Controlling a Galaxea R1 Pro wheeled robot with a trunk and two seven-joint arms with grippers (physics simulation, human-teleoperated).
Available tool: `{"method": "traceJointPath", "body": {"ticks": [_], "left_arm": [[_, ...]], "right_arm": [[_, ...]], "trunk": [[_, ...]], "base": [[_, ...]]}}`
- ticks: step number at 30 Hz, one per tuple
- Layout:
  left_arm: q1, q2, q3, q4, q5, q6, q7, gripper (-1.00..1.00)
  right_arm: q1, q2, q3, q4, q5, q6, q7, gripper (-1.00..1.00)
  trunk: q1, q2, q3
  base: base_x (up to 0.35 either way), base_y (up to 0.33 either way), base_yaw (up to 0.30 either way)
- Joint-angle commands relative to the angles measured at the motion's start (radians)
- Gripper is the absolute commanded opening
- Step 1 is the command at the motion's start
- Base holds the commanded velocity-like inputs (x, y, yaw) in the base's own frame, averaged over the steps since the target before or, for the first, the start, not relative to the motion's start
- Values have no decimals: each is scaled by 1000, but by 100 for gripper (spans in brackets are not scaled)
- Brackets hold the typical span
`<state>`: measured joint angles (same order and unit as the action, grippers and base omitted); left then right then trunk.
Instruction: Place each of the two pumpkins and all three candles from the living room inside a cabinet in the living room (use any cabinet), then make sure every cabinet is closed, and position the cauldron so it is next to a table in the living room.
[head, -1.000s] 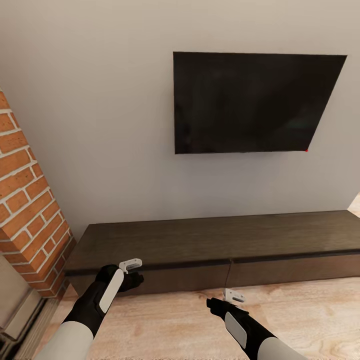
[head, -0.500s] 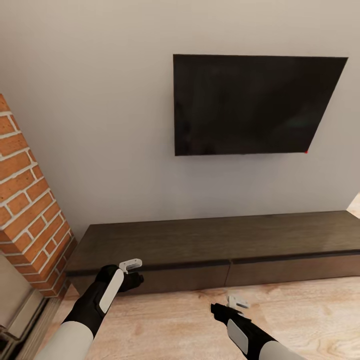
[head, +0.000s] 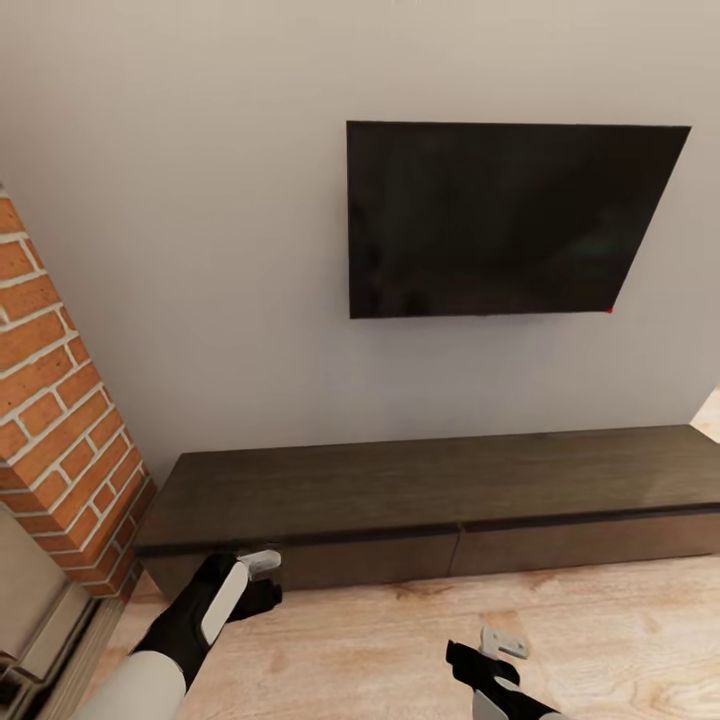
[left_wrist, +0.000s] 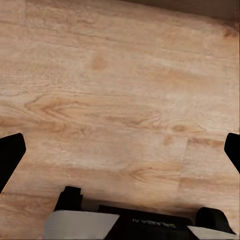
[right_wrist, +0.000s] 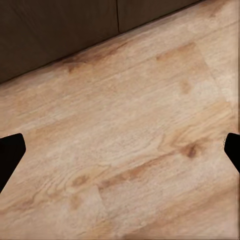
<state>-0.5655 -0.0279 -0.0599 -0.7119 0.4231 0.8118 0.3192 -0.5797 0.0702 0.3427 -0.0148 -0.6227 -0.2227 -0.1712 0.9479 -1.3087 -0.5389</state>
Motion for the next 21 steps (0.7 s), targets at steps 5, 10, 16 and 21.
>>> {"method": "traceJointPath", "body": {"ticks": [5, 10, 16, 21], "left_arm": [[2, 8, -7, 155, 4, -49, 7, 100], [3, 8, -27, 309, 5, -168, 0, 100], [9, 8, -31, 392, 5, -253, -3, 100], [11, 5, -35, 445, 6, -295, -5, 100]], "right_arm": [[29, 0, 8, 20, -4, -9, -4, 100], [79, 0, 8, 25, -5, -7, -4, 100], [87, 0, 8, 26, -5, -5, -3, 100], [87, 0, 5, 26, -7, -4, -2, 100]], "trunk": [[-19, 35, 15], [-38, 70, 31], [-61, 112, 49], [-81, 147, 65]], "base": [[0, 0, 0], [0, 0, 0], [0, 0, 0], [0, 0, 0]]}}
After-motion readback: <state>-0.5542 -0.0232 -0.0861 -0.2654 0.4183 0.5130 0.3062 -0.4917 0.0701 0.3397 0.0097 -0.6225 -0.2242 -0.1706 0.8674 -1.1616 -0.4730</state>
